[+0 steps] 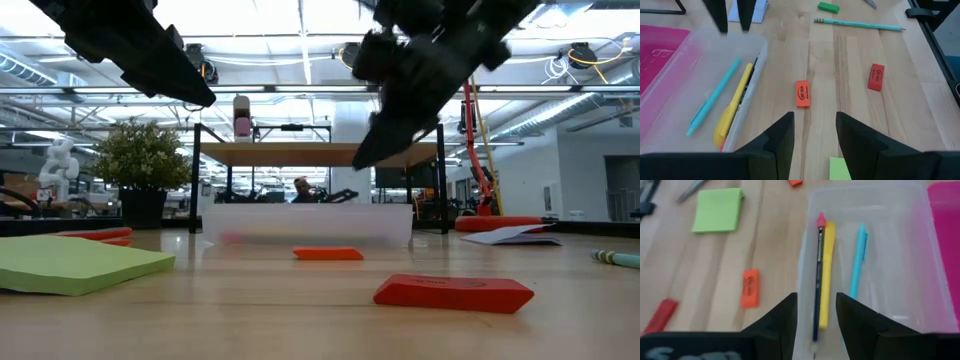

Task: Pack school essentials
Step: Put the blue pencil into the supply box

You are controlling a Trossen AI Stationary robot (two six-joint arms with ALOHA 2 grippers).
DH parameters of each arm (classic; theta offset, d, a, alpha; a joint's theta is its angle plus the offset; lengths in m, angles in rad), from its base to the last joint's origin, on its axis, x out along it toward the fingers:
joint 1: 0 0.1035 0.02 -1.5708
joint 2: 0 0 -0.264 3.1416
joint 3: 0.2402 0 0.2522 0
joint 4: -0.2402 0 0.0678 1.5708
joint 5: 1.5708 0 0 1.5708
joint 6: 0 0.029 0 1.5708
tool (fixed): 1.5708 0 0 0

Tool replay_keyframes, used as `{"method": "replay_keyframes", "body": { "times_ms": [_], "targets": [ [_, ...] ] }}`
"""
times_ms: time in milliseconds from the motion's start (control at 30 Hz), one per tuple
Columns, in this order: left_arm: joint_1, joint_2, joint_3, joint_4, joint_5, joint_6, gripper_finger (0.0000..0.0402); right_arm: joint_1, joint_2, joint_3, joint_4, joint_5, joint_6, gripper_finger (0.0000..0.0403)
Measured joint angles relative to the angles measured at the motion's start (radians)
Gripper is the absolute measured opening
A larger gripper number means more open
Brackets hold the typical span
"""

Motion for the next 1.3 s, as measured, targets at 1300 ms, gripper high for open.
{"method": "replay_keyframes", "body": {
  "times_ms": [1300],
  "targets": [
    [0.000,0.000,0.000,0.020,-0.009,0.004,0.0147,0.425,-0.154,0.191,-0.816,0.133,0.320,0.0093]
  ]
}}
